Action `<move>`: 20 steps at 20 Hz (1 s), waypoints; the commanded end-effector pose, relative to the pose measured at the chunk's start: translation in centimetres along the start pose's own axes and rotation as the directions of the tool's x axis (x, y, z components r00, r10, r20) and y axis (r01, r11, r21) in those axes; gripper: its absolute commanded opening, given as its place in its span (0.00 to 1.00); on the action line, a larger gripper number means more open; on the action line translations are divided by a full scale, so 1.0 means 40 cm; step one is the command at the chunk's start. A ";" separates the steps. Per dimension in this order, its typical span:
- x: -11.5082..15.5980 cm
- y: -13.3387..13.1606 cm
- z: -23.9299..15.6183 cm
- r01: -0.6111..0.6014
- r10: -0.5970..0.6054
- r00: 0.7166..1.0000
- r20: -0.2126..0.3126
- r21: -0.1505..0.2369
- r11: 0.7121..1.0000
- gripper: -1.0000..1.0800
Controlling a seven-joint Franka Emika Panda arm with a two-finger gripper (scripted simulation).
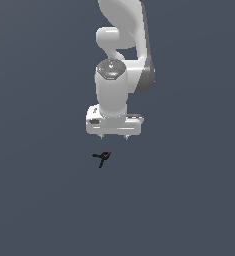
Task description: Pick up the object and move it to a goal position.
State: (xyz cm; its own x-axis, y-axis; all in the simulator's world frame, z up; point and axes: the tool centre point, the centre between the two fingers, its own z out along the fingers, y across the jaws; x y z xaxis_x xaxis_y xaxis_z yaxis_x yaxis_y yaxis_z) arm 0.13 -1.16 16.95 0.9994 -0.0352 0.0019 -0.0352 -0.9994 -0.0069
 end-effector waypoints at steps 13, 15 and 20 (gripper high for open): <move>0.013 -0.051 -0.037 0.033 -0.032 0.999 -0.023 0.030 0.999 0.96; 0.014 -0.050 -0.033 0.023 -0.023 0.999 -0.022 0.030 0.999 0.96; 0.017 -0.041 -0.017 -0.029 0.030 0.999 -0.019 0.032 0.999 0.96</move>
State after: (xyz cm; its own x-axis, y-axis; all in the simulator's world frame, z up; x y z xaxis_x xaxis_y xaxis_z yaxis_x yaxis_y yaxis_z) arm 0.85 0.59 17.90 0.9986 -0.0472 0.0227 -0.0463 -0.9982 -0.0386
